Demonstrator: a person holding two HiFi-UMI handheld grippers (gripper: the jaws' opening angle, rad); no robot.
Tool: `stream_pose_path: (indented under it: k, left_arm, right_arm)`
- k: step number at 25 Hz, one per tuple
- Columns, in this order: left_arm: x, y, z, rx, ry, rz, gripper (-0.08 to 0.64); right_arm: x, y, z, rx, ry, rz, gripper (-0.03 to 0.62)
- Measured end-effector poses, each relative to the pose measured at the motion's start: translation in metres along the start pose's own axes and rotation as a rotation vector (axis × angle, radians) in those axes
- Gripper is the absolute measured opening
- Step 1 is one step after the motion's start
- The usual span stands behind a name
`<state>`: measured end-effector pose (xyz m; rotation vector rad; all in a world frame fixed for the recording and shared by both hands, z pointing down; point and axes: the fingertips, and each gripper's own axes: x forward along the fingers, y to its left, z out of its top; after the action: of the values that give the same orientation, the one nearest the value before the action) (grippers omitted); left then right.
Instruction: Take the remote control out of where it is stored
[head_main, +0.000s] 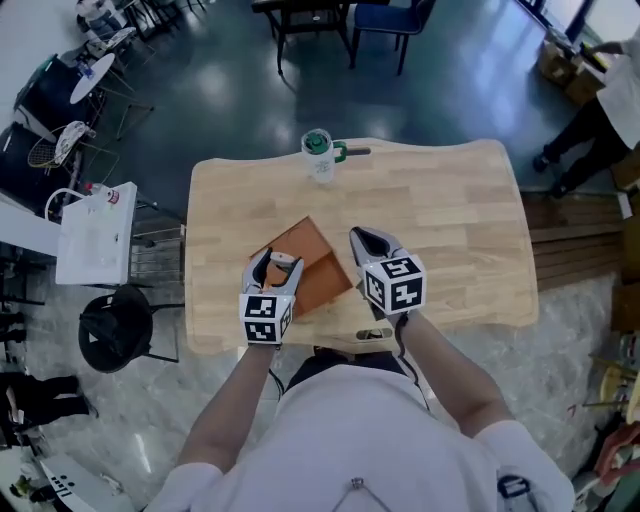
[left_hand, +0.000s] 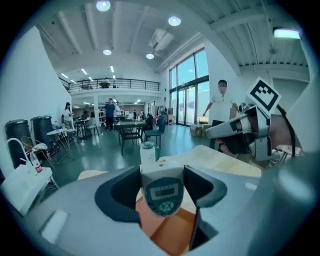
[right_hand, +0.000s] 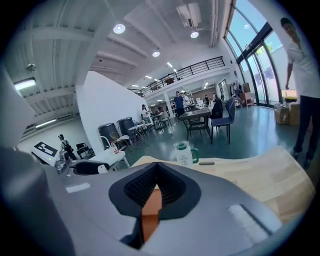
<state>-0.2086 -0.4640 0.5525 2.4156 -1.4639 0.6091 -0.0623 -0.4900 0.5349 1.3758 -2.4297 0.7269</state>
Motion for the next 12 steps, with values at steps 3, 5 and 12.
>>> stream_pose_path:
  k: [3, 5, 12]
  left_arm:
    - [-0.023, 0.013, 0.028, -0.013, -0.074, 0.033, 0.282]
    - [-0.035, 0.020, 0.044, -0.011, -0.113, 0.048, 0.282]
    - [-0.055, 0.029, 0.075, 0.001, -0.191, 0.074, 0.281]
  right_arm:
    - [0.000, 0.016, 0.021, -0.030, -0.032, 0.023, 0.026]
    - [0.001, 0.025, 0.031, -0.045, -0.049, 0.034, 0.026]
    - [-0.003, 0.043, 0.055, -0.083, -0.090, 0.060, 0.026]
